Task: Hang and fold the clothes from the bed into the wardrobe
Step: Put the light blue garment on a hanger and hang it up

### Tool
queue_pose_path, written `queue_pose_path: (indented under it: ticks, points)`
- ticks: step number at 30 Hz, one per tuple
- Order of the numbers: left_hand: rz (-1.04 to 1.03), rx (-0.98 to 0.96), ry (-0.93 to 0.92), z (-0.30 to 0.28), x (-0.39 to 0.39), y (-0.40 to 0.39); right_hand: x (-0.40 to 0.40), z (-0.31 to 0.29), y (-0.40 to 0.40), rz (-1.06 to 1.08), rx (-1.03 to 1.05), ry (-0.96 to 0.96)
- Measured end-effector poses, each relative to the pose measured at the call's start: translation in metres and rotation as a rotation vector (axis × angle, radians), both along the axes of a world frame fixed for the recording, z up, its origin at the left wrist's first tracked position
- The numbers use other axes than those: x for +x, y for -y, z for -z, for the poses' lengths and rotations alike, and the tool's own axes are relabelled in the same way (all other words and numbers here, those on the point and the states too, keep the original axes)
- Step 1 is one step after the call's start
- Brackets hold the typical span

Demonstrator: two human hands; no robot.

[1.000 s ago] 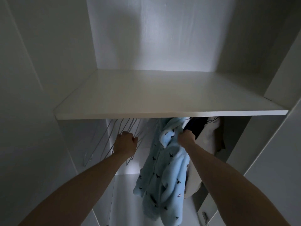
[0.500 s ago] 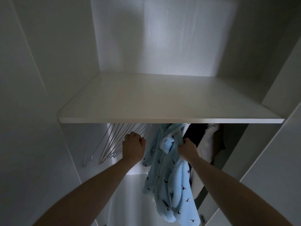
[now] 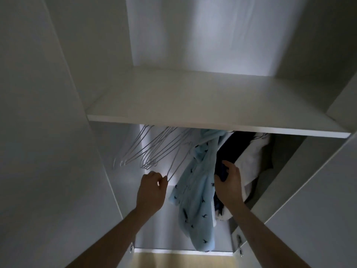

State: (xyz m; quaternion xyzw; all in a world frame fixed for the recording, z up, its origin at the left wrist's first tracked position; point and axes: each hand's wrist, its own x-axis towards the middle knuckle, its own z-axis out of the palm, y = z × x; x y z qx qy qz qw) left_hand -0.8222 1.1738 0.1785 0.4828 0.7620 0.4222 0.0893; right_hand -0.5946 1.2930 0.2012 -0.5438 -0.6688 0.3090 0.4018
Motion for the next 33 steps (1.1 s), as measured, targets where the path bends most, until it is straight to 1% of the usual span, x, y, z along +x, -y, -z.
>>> queue_pose_path:
  ticks: [1, 3, 6, 9, 12, 16, 19, 21, 24, 27, 30, 33]
  points:
    - [0.017, -0.024, 0.01, 0.001, 0.002, 0.011, 0.003, 0.005, 0.011, 0.001, -0.026, -0.04]
    - [0.064, -0.07, -0.033, 0.001, 0.004, 0.032, 0.008, 0.02, 0.033, -0.007, -0.084, -0.088]
    - [0.139, -0.138, -0.154, -0.004, 0.004, 0.06, 0.013, 0.046, 0.063, -0.055, -0.16, -0.107]
    - [0.174, -0.249, -0.226, -0.013, 0.006, 0.076, 0.018, 0.059, 0.086, -0.076, -0.192, -0.101]
    - [0.147, -0.326, -0.225, -0.027, 0.013, 0.085, 0.03, 0.067, 0.108, -0.091, -0.256, -0.117]
    - [0.138, -0.382, -0.222, -0.057, 0.023, 0.09, 0.051, 0.073, 0.147, -0.061, -0.309, -0.072]
    - [0.26, -0.48, -0.311, -0.083, 0.027, 0.079, 0.065, 0.072, 0.169, 0.002, -0.337, -0.071]
    - [0.393, -0.538, -0.363, -0.099, 0.034, 0.067, 0.072, 0.072, 0.183, 0.079, -0.351, -0.063]
    - [0.538, -0.564, -0.419, -0.118, 0.053, 0.054, 0.076, 0.071, 0.207, 0.199, -0.34, -0.058]
    - [0.718, -0.544, -0.417, -0.121, 0.075, 0.057, 0.081, 0.072, 0.24, 0.311, -0.361, -0.054]
    - [0.938, -0.562, -0.379, -0.108, 0.099, 0.075, 0.09, 0.071, 0.285, 0.429, -0.416, -0.067]
    - [1.052, -0.559, -0.315, -0.09, 0.12, 0.093, 0.107, 0.071, 0.326, 0.5, -0.459, -0.117]
